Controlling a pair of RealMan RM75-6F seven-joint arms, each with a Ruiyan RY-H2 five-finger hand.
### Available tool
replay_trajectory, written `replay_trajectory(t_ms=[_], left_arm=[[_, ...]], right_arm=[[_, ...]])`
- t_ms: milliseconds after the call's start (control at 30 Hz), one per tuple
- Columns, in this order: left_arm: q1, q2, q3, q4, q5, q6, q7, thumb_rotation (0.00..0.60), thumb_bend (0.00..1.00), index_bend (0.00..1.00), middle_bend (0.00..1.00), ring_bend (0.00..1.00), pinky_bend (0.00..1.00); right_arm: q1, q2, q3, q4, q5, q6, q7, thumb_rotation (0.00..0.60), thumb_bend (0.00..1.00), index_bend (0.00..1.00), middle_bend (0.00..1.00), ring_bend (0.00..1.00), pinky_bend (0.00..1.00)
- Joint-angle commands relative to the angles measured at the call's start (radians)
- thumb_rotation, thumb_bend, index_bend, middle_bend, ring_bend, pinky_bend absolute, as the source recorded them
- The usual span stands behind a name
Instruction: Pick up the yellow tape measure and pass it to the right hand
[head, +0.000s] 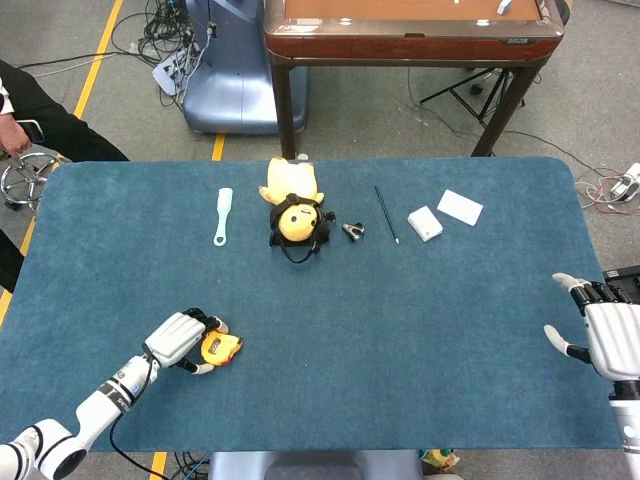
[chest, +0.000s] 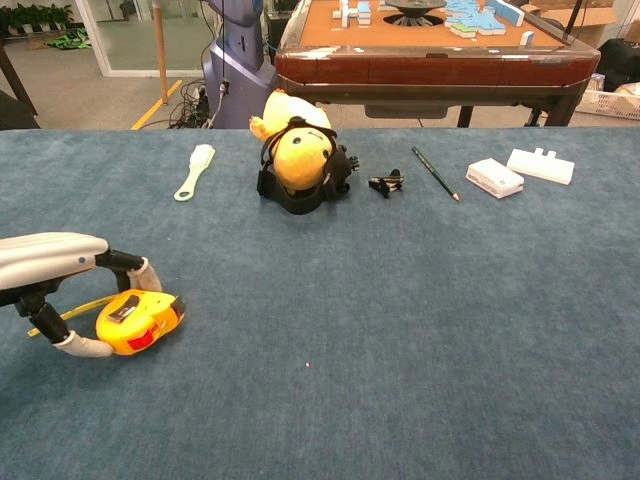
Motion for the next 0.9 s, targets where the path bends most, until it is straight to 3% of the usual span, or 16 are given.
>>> replay_trajectory(t_ms=[33,333,700,800,900], left_arm=[[0.008,0.006,-0.012,-0.005,-0.019,0.017,-0.025,0.6,0.2,0.48,0.45,0.33,0.2],[0.014,0.044,-0.08,-0.1,-0.076,0.076,-0.011,0.6,0.2,0.48,0.49,0.37,0.23],[-0.02,0.066,-0.169,-0.292,-0.155,0.084,0.132,0.6,0.2,0.49,0.49,0.37,0.24],[-0.036,0.061,-0.189,-0.327,-0.186,0.071,0.179,0.6,0.2,0.49,0.49,0.37,0.24],[-0.052,0.056,-0.205,-0.354,-0.22,0.056,0.225,0.6,0.2,0.49,0.49,0.37,0.24]], right_arm=[[0.023,0.008,0.006,-0.022,-0.003,-0.03,0.007,0.6,0.3,0.24,0.34,0.31,0.29],[0.16,0.02,0.028,-0.113,-0.017,-0.225,0.067,0.6,0.3,0.24,0.43,0.41,0.35],[0.401,-0.063,0.097,-0.106,0.049,-0.537,0.255,0.6,0.31,0.27,0.68,0.76,0.62],[0.461,-0.086,0.114,-0.086,0.071,-0.614,0.315,0.6,0.35,0.29,0.73,0.82,0.73],[0.513,-0.104,0.127,-0.063,0.093,-0.67,0.334,0.6,0.36,0.3,0.75,0.86,0.75]])
